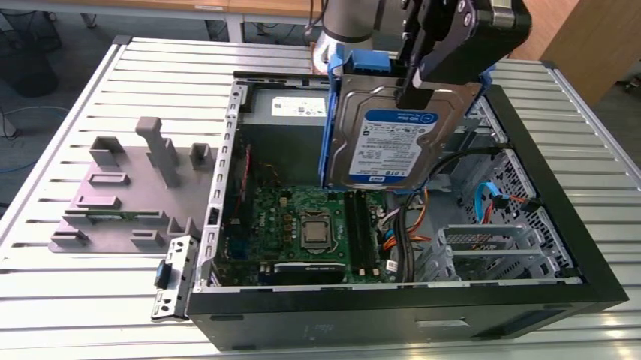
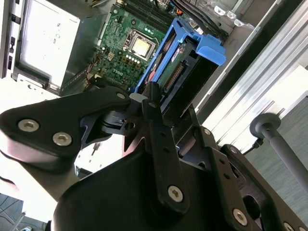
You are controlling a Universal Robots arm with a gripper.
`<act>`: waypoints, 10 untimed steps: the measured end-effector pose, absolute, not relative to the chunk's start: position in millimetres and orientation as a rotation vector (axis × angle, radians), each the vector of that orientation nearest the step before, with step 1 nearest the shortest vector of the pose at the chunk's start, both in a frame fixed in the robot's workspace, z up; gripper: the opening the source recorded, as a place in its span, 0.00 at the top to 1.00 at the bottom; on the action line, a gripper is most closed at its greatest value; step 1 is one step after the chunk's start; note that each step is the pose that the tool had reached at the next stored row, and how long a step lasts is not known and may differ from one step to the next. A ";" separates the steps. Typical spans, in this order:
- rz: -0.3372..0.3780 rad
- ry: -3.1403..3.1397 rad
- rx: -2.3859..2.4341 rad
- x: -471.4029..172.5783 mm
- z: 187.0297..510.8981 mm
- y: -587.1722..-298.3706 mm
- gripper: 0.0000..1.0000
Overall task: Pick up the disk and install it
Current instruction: 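Pick up the disk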
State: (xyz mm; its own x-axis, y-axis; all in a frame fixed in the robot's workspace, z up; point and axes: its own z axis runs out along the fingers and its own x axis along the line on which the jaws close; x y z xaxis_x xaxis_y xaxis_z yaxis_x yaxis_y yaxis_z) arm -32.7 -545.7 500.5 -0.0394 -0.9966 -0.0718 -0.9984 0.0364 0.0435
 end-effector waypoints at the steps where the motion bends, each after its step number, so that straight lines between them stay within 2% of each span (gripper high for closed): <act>1: 0.127 2.246 -2.162 -31.4 500.4 -545.6 0.65; 10: 0.127 2.246 -2.162 -27.5 500.1 -545.4 0.65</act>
State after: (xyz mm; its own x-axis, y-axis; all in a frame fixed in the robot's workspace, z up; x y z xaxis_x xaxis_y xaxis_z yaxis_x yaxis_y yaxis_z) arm -27.5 -545.4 500.1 -0.0394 -0.9966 -0.0718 -0.9984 0.0364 0.0435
